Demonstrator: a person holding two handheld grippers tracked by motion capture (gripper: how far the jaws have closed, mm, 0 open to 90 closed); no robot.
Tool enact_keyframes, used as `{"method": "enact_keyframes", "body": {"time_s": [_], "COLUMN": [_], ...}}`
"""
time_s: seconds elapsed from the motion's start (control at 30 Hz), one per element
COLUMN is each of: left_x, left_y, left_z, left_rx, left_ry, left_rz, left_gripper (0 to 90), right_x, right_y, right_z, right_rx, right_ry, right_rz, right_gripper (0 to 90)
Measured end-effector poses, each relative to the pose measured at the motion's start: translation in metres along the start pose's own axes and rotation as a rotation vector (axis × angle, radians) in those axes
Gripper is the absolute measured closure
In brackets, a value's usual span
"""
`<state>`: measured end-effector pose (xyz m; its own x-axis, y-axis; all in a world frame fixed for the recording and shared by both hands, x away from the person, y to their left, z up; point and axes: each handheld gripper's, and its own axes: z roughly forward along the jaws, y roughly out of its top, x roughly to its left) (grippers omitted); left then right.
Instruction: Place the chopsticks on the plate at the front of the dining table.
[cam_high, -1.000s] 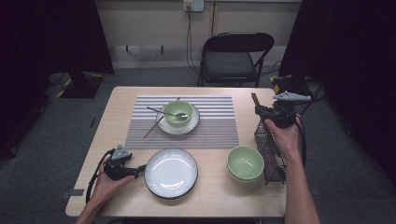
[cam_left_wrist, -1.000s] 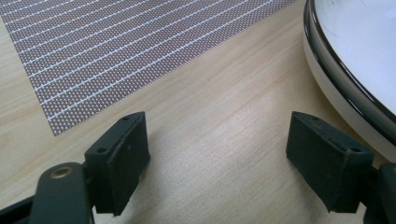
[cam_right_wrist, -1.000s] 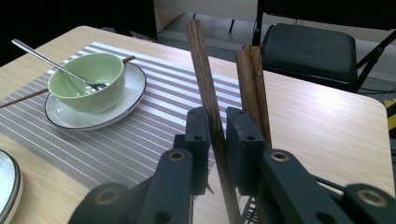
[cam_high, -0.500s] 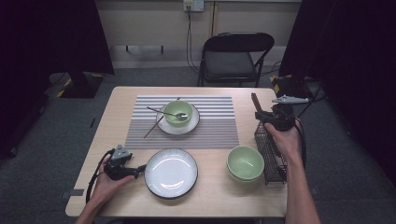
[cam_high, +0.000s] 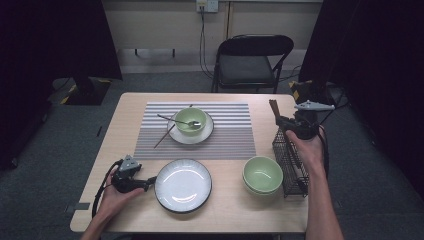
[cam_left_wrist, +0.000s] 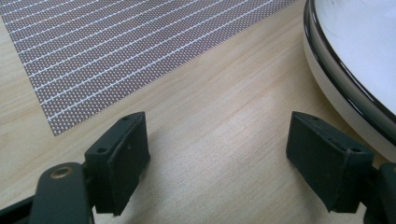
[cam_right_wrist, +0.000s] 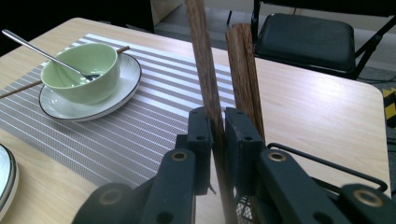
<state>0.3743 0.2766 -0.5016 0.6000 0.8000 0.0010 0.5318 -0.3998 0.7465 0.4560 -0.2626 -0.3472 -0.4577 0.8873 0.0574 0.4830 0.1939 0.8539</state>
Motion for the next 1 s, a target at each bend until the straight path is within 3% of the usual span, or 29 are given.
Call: {"method": "enact_keyframes", "body": {"time_s": [0.17,0.7,1.0], "left_x": [0.000,0.000,0.000], "left_y": [0.000,0.000,0.001], "left_z": [0.000,0.000,0.000], "left_rx": [0.001,0.002,0.002], "left_ry": [0.000,-0.006,-0.009], "left_rz": [0.000,0.003,0.002], "left_gripper": [20.6,20.3,20.3], "right_x": [-0.003,-0.004,0.006], "right_y": [0.002,0.019,0.029], "right_z": [-0.003,-0.019,-0.022], "right_rx": [-0.035,-0.126,-0.153], "right_ry": [0.007,0.015,0.014], "right_rz": [0.019,0.014,-0.022], "right_gripper": [82.7,84.4,84.3]}}
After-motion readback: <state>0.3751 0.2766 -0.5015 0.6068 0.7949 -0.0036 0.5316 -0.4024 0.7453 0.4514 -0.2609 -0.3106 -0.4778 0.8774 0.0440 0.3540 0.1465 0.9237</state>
